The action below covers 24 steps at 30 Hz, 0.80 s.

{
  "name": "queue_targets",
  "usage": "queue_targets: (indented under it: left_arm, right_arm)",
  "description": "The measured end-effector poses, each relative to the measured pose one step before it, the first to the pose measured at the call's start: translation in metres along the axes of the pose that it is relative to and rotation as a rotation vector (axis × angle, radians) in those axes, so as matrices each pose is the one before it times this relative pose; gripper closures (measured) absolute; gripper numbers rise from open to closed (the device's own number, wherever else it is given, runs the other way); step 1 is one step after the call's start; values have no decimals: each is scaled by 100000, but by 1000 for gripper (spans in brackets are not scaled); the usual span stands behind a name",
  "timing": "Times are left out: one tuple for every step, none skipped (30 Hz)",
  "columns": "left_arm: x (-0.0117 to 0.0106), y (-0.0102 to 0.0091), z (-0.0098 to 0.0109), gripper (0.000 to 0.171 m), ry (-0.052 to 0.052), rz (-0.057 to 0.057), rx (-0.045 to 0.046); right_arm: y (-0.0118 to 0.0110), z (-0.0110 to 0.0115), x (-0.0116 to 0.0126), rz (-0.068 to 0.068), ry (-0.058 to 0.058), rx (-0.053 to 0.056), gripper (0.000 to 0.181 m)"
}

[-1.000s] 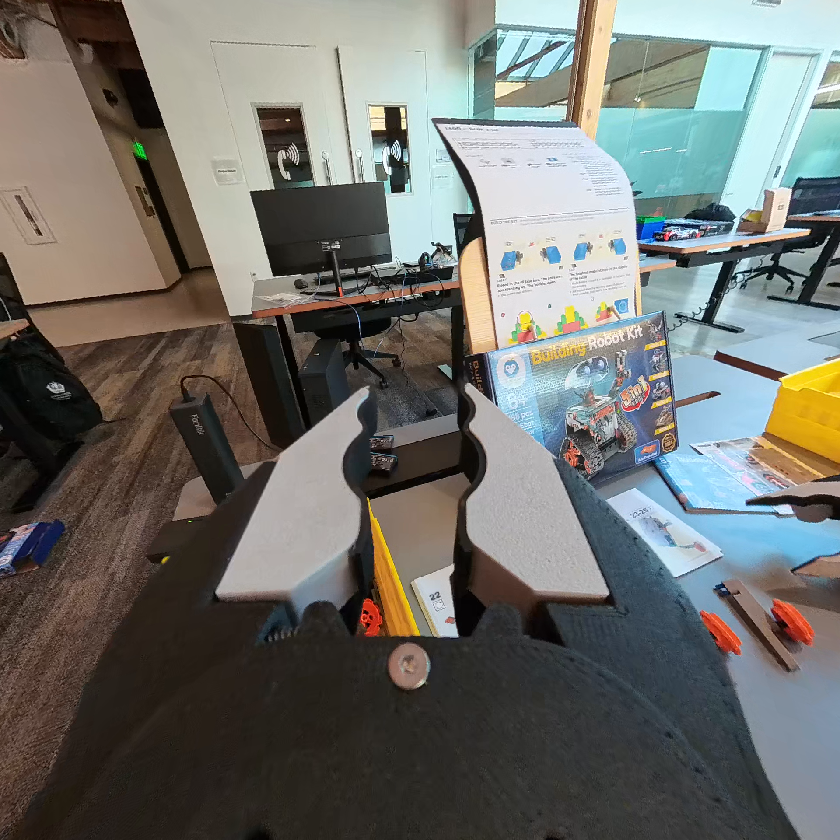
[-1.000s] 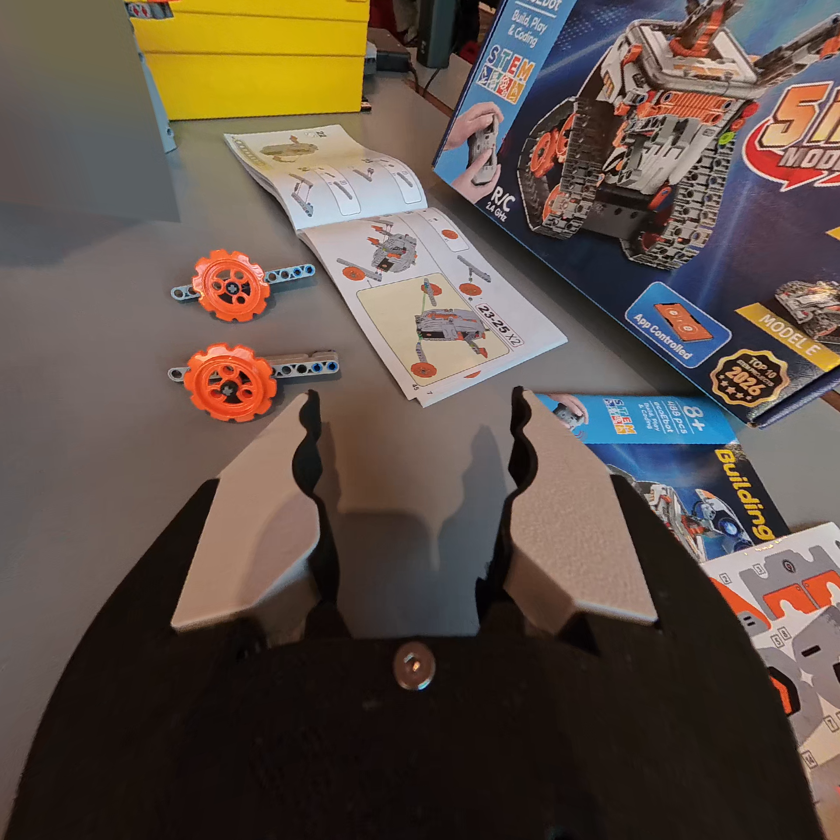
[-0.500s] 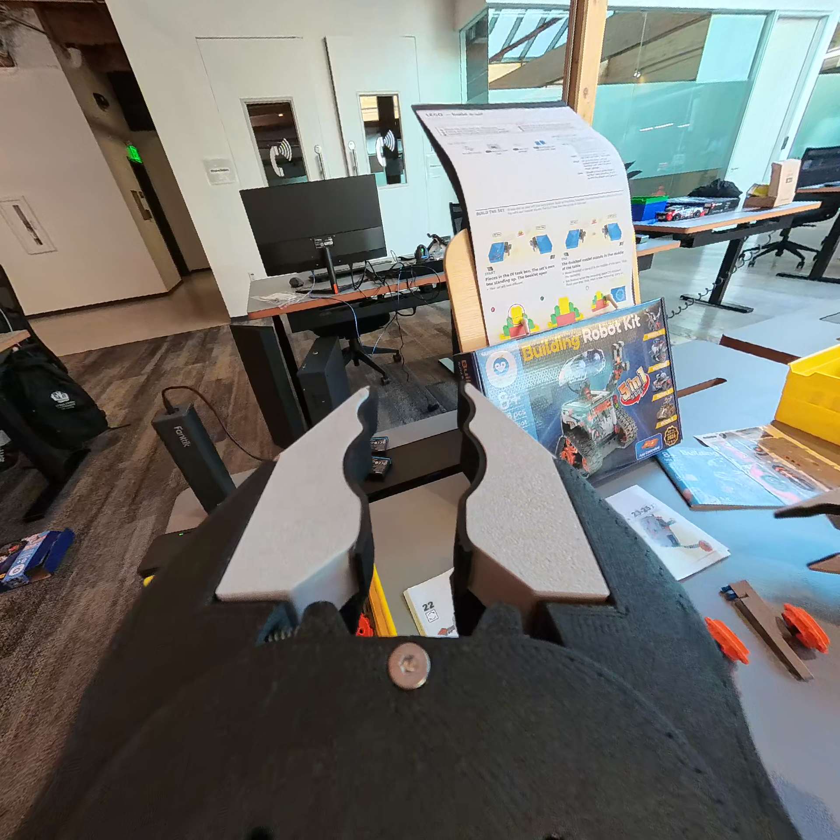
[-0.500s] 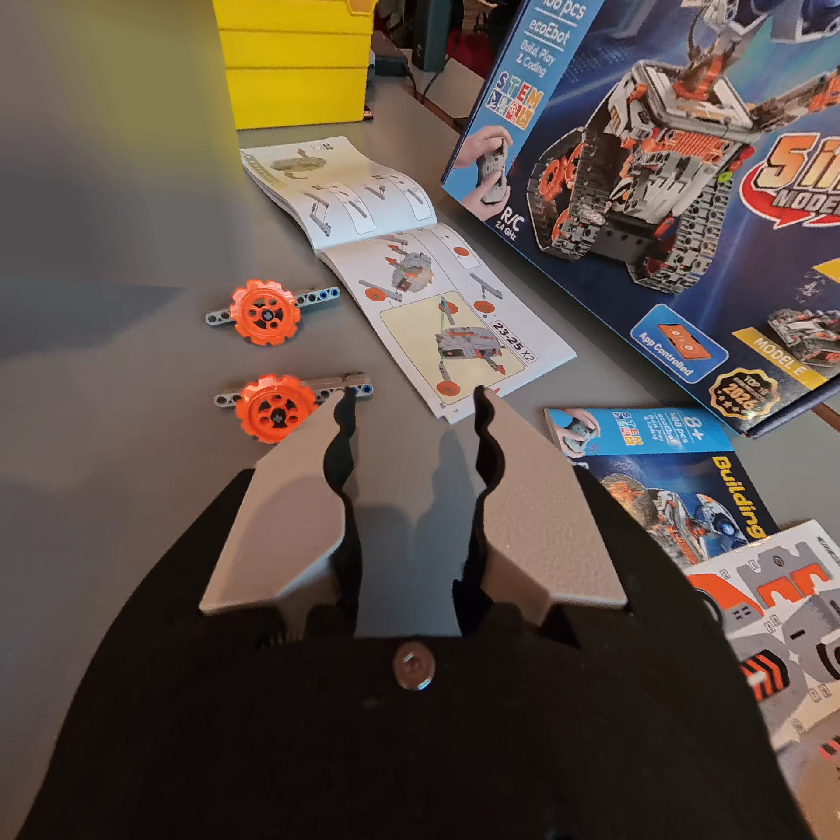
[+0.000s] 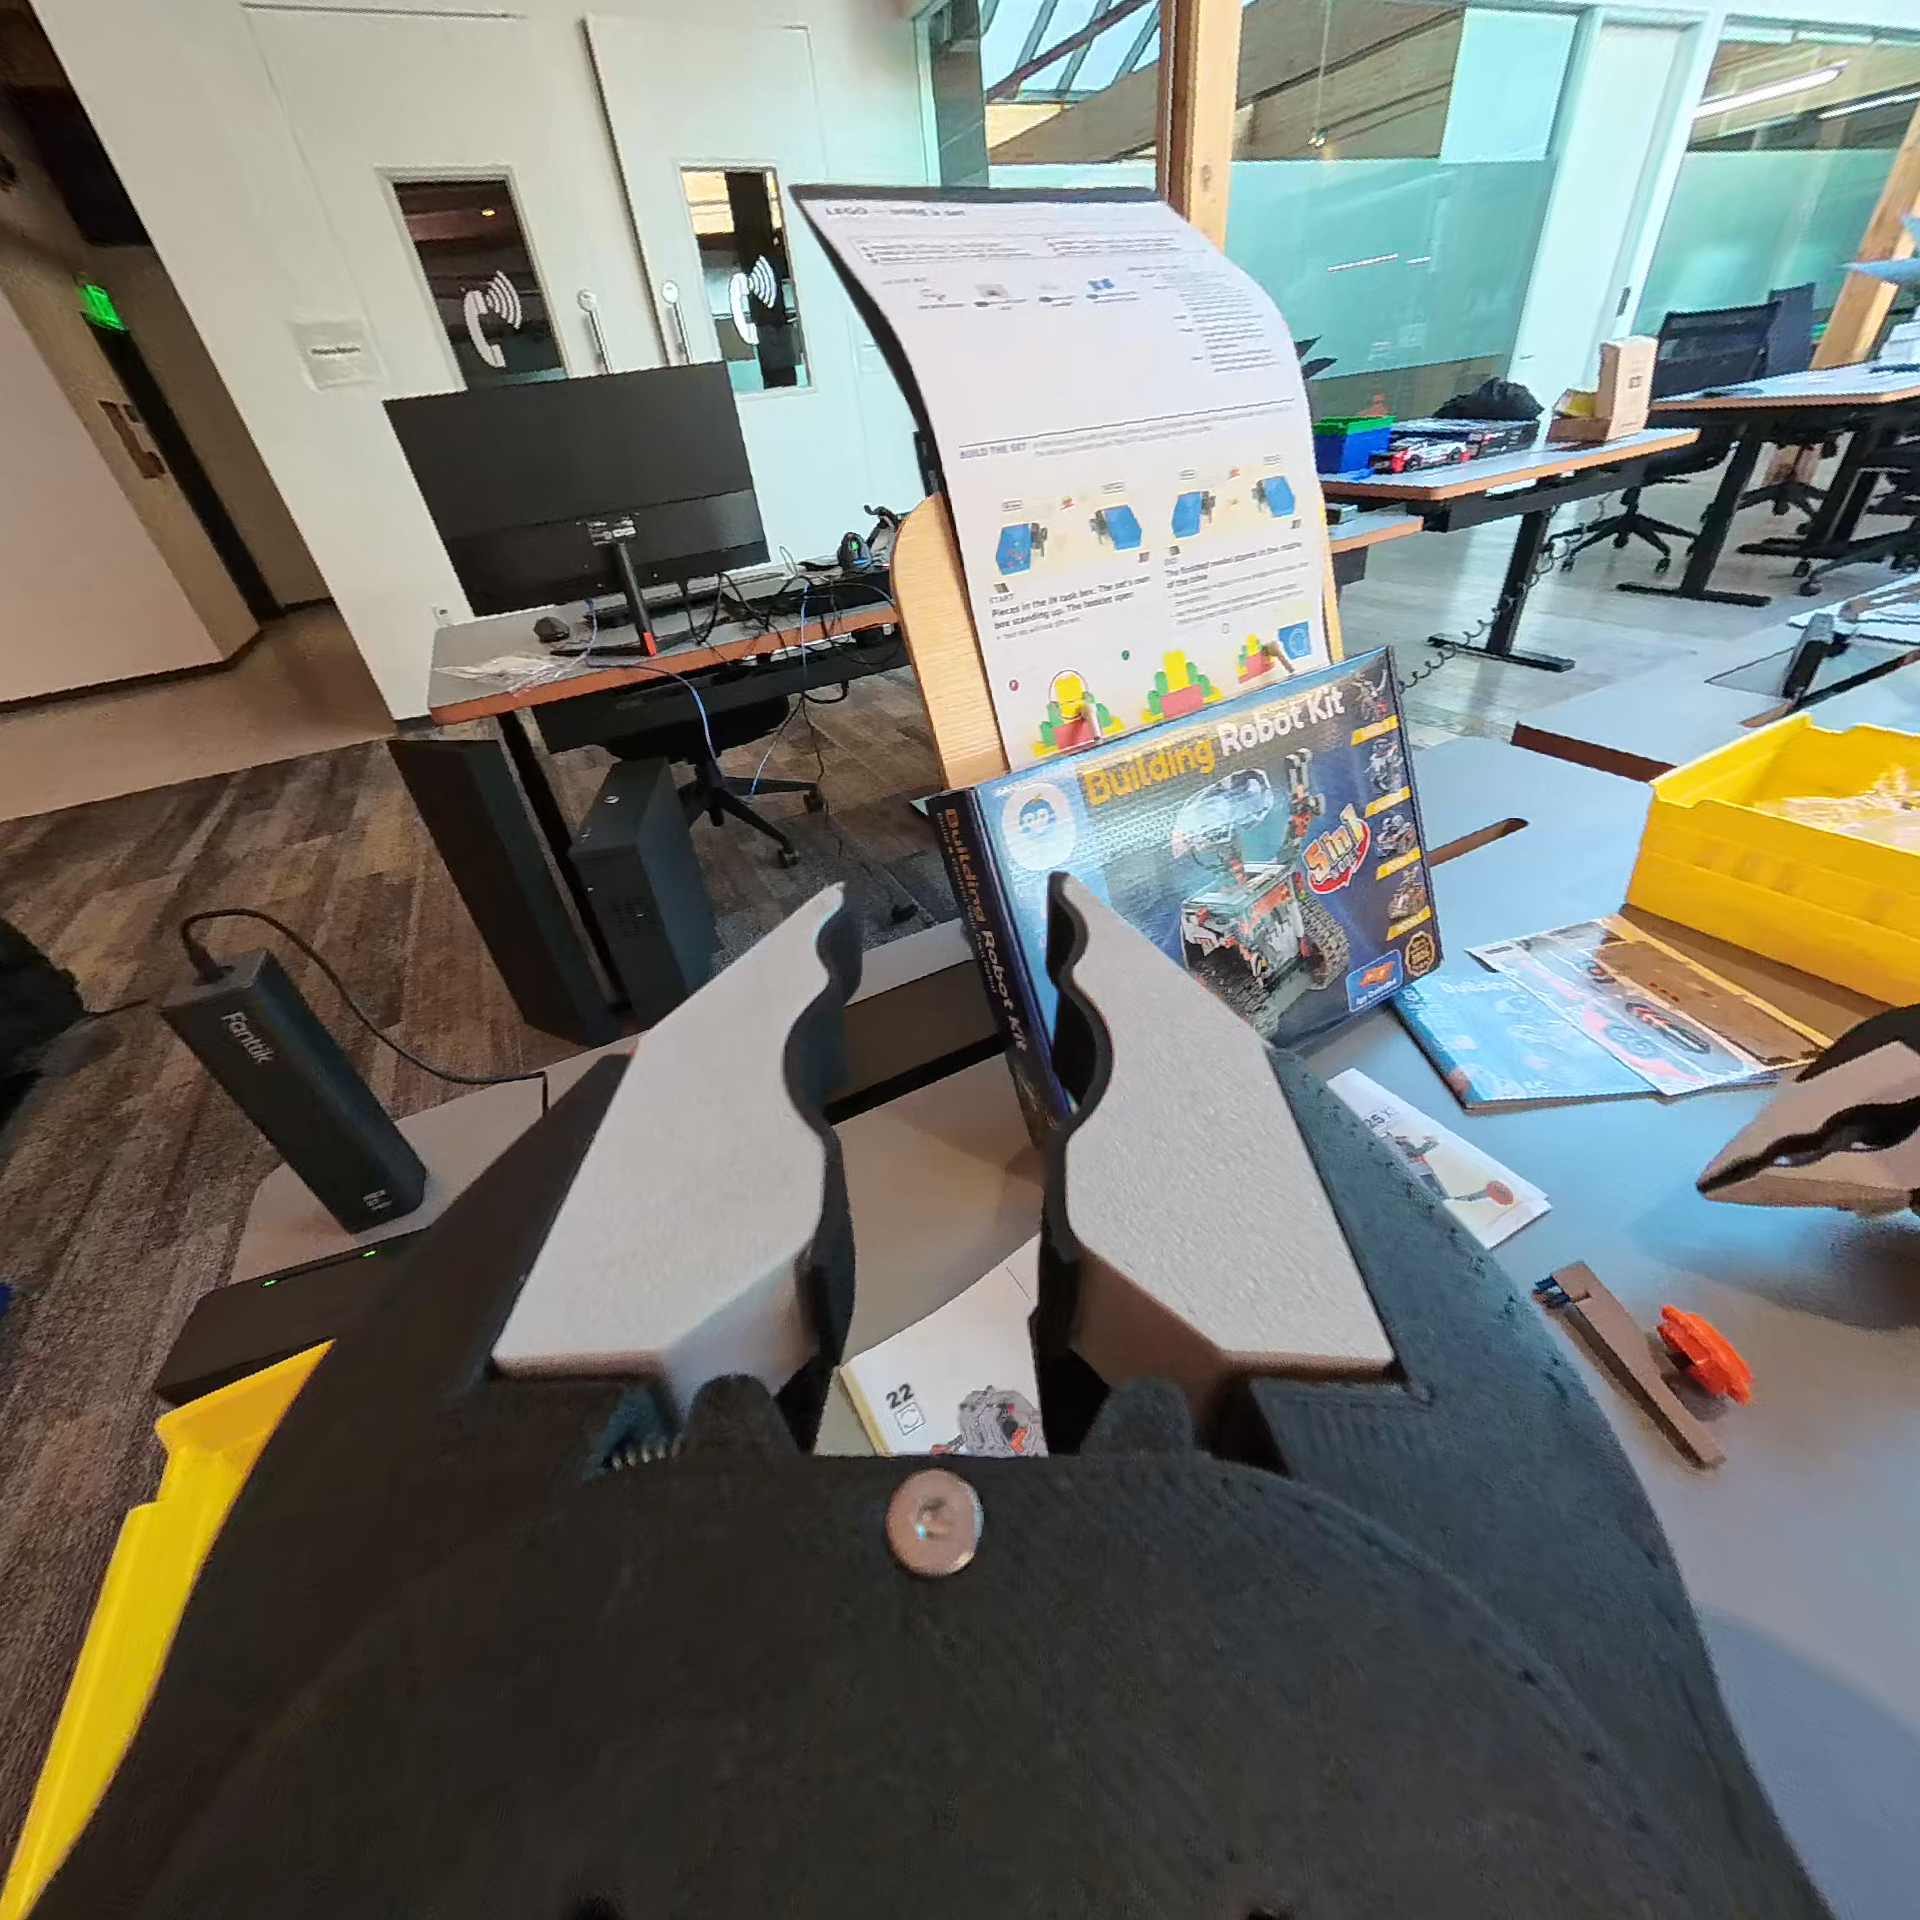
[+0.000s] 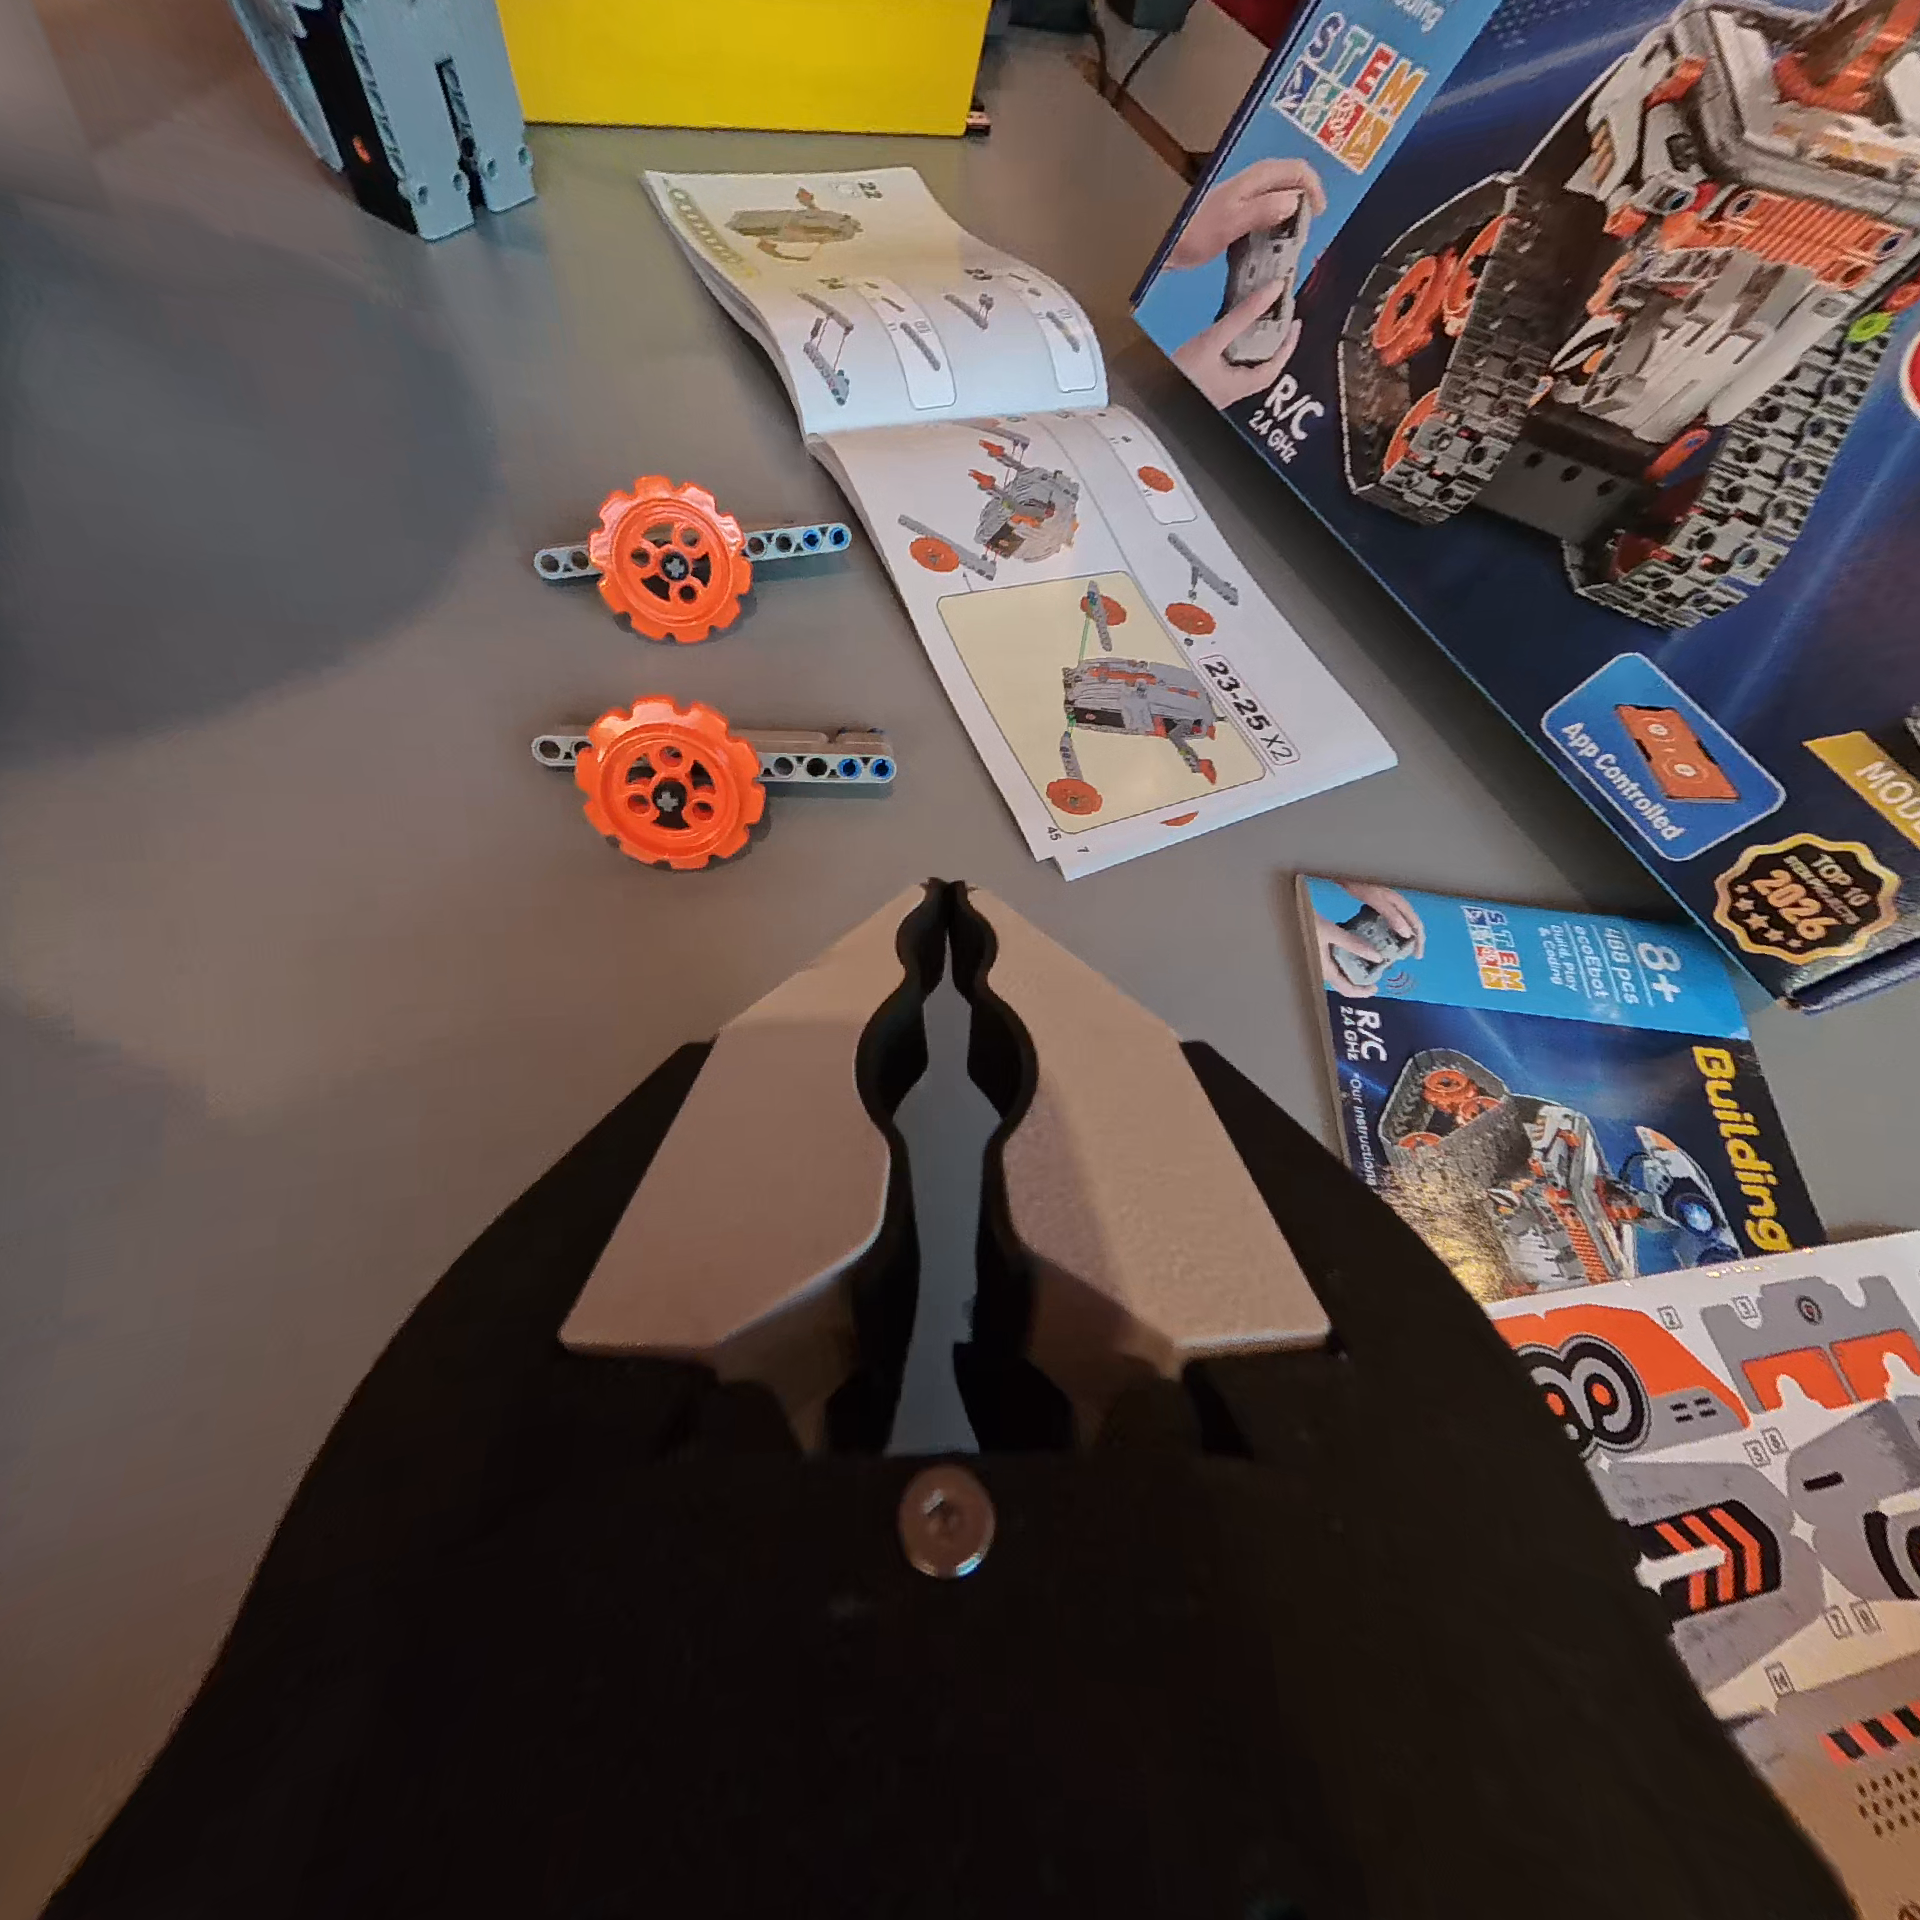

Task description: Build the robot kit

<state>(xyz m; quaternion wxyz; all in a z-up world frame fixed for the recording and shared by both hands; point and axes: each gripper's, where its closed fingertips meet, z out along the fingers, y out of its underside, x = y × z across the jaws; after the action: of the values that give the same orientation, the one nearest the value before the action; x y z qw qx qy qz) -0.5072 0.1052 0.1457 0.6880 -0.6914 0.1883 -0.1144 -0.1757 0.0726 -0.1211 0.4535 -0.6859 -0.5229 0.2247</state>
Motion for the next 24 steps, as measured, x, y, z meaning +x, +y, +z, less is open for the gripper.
queue_targets:
  left_arm:
    - [298,-114,-80,138,879,84,492]
    - [317,-119,-75,138,1058,-143,534]
    - [372,-89,-97,138,1295,-279,456]
    - [399,-37,-118,138,1540,-498,313]
    - [422,6,-159,138,1777,-743,101]
    - [425,69,-239,138,1741,-742,-125]
    - [310,111,-335,138,1154,-666,-318]
    - [157,147,-452,138,247,-531,-534]
    - [-20,180,-554,137,-678,-349,-856]
    - [-173,112,-652,137,-1411,-468,-647]
    - [-200,-51,-720,137,-1428,-623,384]
    - [-87,-154,-720,137,-546,-391,884]
    - [41,-89,-677,138,345,-292,568]
    - [96,30,-605,138,828,-496,-112]
    - [116,194,-498,138,1026,-555,-874]
    - [141,362,-381,138,1160,-103,-1600]
    - [155,587,-277,138,1300,436,-2384]
    - [115,768,-171,138,1290,683,-3254]
    - [-11,794,-49,137,956,898,-3853]
    - [-160,671,10,137,459,1483,-3553]
    - [-335,433,19,137,-327,2031,-2849]
    - [-535,316,-39,137,-1338,2183,-2555]
    - [-686,295,-147,137,-2065,2384,-2402]
    - [-776,291,-239,137,-2467,2749,-1960]
  right_arm:
    - [118,77,-57,-664,-722,-227,181]
    - [166,97,57,-452,65,-437,181]
    - [214,99,170,-157,670,-595,181]
    - [233,117,165,-70,671,-660,181]
    - [260,111,179,-256,814,-693,181]
    - [285,113,225,-354,1187,-1001,181]
    - [321,101,229,-491,1372,-1382,181]
    - [309,91,223,-625,1546,-1310,181]
    - [263,83,218,-552,1694,-969,181]
    - [215,79,143,-462,1455,-924,181]
    - [181,70,67,-428,1100,-990,181]
    - [113,91,-5,-520,760,-794,180]
    - [77,116,-50,-553,482,-633,179]
    - [73,138,-46,-572,428,-614,179]
    - [106,154,-19,-642,353,-720,179]
    - [202,151,36,-669,468,-1518,179]
    - [259,124,170,-617,1036,-1591,179]
    - [316,105,299,-322,1615,-1815,179]
    - [324,84,334,-167,1779,-1766,178]
    - [110,9,301,362,1654,-419,179]
    - [85,0,274,498,1417,-251,179]
    - [112,1,261,515,1427,-498,179]
    - [61,19,155,363,814,-374,179]
    - [-3,-4,-4,-53,3,29,179]
